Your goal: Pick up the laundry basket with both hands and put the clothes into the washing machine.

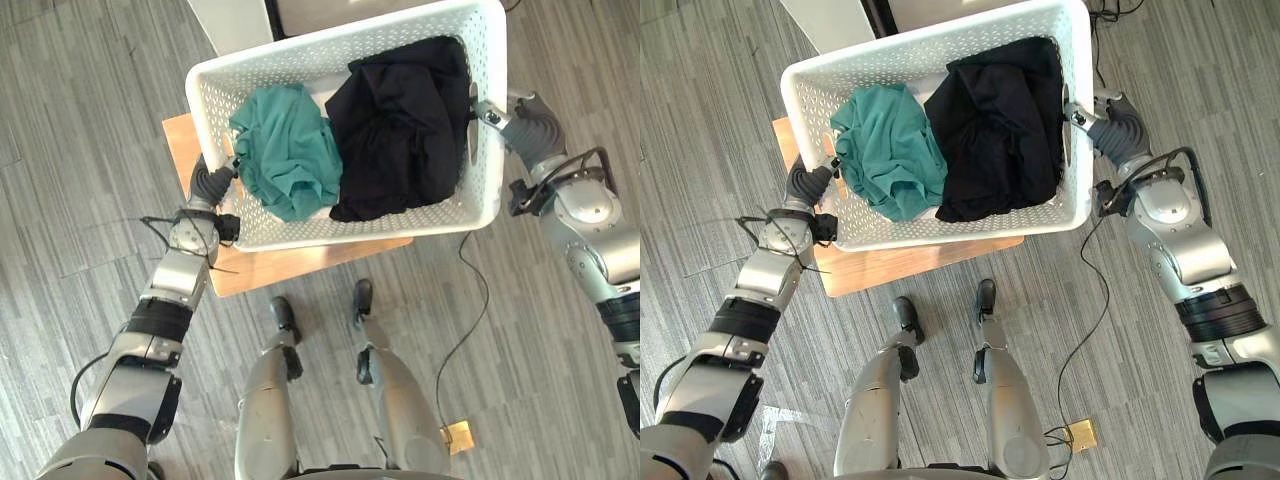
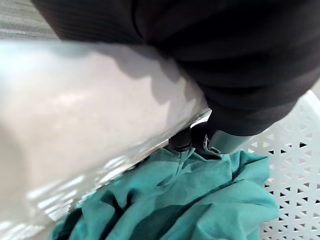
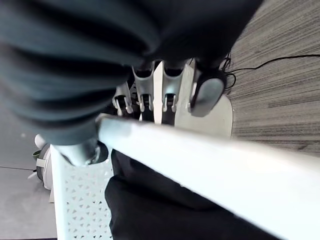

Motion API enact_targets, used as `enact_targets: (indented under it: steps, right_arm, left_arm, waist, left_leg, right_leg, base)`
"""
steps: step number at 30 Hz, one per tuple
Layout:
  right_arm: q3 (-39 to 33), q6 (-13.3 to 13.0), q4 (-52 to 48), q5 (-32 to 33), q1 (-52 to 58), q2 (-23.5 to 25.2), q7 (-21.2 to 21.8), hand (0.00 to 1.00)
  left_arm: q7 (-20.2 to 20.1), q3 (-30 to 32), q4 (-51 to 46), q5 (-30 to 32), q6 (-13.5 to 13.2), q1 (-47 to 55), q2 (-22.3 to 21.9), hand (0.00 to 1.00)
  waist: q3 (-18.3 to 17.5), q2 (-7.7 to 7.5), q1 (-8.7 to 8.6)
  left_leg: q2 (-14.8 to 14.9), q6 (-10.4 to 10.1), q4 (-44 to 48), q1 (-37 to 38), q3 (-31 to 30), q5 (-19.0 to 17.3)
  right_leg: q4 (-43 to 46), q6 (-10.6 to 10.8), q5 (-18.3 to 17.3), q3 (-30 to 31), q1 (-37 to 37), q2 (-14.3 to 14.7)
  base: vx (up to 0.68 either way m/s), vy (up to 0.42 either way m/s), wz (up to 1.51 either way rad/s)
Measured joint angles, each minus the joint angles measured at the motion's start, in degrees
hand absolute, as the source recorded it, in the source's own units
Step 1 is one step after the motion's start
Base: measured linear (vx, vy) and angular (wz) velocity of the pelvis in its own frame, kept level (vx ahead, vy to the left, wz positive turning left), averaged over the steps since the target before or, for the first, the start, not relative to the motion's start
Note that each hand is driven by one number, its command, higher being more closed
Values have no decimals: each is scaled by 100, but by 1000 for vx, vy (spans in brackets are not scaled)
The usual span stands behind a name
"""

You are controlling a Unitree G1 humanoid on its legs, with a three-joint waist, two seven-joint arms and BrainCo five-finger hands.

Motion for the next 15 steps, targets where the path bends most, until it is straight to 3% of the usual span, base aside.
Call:
enact_targets:
  steps: [4, 7, 10, 15]
  right_arm:
    - [-295, -405, -27, 248, 915, 58, 0, 100]
    - [-319, -410, -7, 185, 1351, 124, 3, 100]
    - [-763, -537, 5, -356, 2133, 773, 87, 100]
    - [-1300, -627, 47, -1376, 3221, 2236, 204, 100]
  left_arm:
    - [238, -182, -1362, -720, -304, 1286, -214, 100]
    - [237, -243, -1859, -977, -351, 1880, -275, 100]
    - [236, -382, -2428, -1069, -355, 2656, -285, 100]
    - [199, -401, -2567, -1143, -292, 3582, -421, 100]
  waist:
    - [2, 9, 124]
    - [6, 33, 129]
    - [-6, 55, 107]
    - [-149, 269, -15]
  left_leg:
    - [-34, 0, -16, 249, -67, 1]
    - [-99, 3, -53, 389, -200, 3]
    - [-253, -16, -201, 605, -393, 0]
    - [-421, 45, -325, 1009, -498, -22]
  right_leg:
    - [-28, 4, -26, -22, 265, -6]
    - [-98, 0, -27, -73, 471, -19]
    - [-304, 1, -37, -188, 785, -74]
    - [-357, 103, -119, -244, 1210, -186]
  base:
    - [29, -31, 3]
    - [36, -16, 16]
    - [41, 4, 21]
    - [74, 41, 11]
